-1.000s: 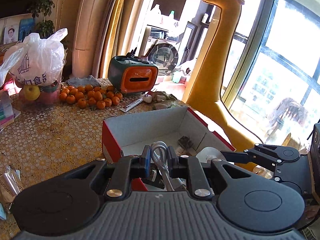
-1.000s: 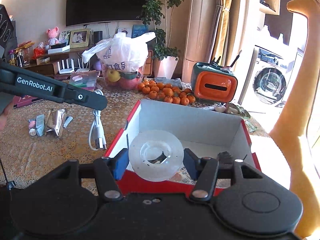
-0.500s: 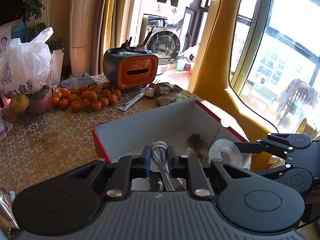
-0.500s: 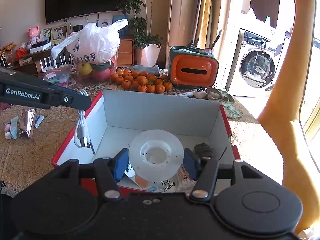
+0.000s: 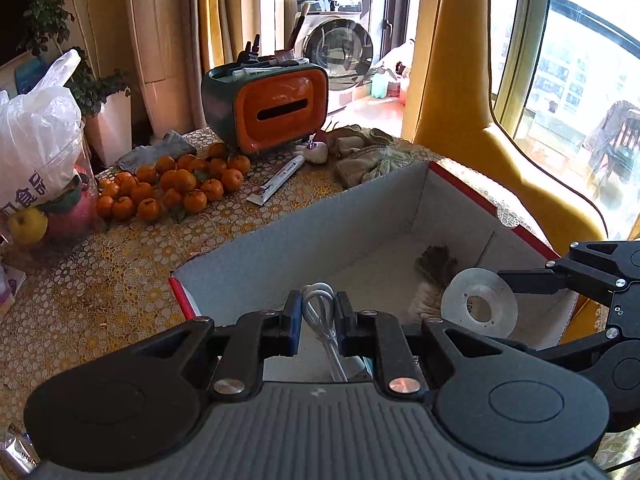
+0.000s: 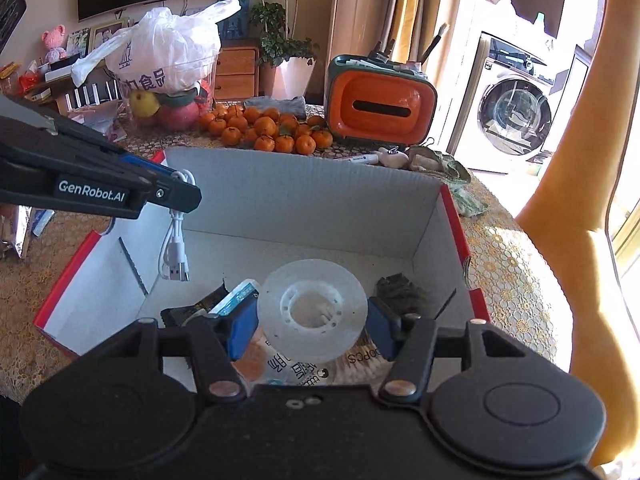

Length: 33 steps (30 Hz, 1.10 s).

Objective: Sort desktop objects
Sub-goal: 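Lower the cable with the left tool while the right tool lowers the tape roll into the box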

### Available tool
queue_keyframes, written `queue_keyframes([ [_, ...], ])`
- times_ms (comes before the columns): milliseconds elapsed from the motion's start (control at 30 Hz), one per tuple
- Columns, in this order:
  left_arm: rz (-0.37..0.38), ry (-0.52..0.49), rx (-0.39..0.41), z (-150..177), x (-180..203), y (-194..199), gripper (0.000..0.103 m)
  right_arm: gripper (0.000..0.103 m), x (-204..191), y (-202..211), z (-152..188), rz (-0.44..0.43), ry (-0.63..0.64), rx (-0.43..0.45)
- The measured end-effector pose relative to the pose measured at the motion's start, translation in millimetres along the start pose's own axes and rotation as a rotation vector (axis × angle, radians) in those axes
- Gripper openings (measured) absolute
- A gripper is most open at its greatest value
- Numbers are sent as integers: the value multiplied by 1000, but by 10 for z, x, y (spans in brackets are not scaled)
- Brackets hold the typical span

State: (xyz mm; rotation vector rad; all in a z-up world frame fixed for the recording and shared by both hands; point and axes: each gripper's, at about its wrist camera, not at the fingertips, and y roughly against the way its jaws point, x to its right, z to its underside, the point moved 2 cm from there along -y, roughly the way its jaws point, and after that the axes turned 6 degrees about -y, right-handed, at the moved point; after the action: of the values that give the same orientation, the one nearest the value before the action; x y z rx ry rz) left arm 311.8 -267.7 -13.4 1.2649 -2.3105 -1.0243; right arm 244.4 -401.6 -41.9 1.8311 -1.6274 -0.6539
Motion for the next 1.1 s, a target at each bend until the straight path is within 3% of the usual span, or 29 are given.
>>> queue_keyframes([
  [633,-91,-205,-203,-26,158,-647,16,58,-4,-391,-35,15,26,-139],
  [1100,-62,-243,-317,84,264,-878,16,58,-16,-483,-10,-21,15,-203],
])
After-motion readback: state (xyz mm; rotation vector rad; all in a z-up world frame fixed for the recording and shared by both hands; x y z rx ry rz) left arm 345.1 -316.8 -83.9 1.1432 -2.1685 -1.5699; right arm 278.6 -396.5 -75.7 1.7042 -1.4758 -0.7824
